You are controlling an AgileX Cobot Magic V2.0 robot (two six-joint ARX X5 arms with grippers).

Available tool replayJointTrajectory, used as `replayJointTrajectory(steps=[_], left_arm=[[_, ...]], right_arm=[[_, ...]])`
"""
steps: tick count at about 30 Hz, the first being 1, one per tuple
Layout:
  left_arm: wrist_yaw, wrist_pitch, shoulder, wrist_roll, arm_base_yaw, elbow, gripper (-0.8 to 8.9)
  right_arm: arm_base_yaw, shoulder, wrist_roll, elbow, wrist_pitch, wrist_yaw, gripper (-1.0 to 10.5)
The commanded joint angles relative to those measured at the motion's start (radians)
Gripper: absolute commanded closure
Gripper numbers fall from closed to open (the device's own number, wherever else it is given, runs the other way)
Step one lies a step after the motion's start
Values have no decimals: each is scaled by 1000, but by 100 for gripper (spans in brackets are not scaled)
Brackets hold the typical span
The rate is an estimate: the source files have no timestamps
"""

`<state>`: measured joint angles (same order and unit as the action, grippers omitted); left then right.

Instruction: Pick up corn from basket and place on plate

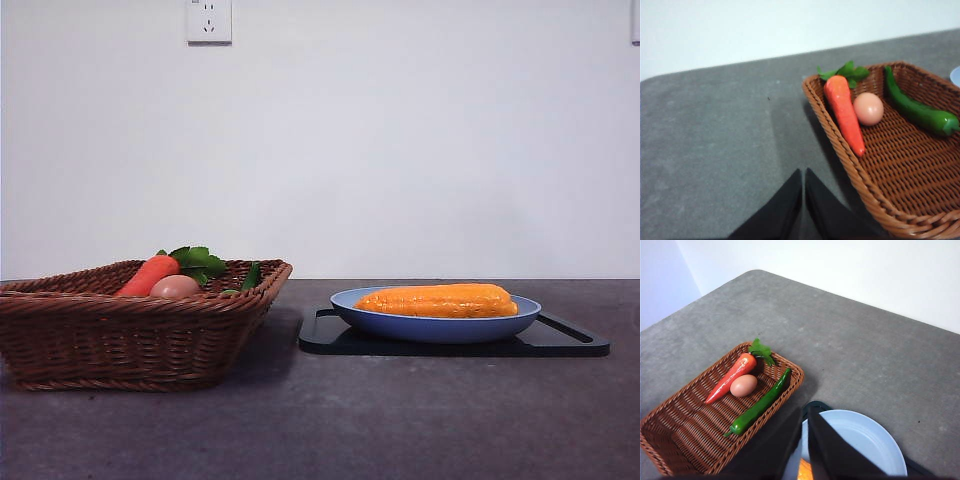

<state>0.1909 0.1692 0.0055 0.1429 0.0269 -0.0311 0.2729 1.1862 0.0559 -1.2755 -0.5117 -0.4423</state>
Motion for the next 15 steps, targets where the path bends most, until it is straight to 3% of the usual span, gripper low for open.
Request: replayJointTrajectory(steps=[1,15], left_arm=[[1,5,-3,-19,2,28,806],[2,3,-2,-32,2,28,806]], right_arm=[[3,9,8,-15,10,-2,942],[3,9,8,-15,10,-1,942]])
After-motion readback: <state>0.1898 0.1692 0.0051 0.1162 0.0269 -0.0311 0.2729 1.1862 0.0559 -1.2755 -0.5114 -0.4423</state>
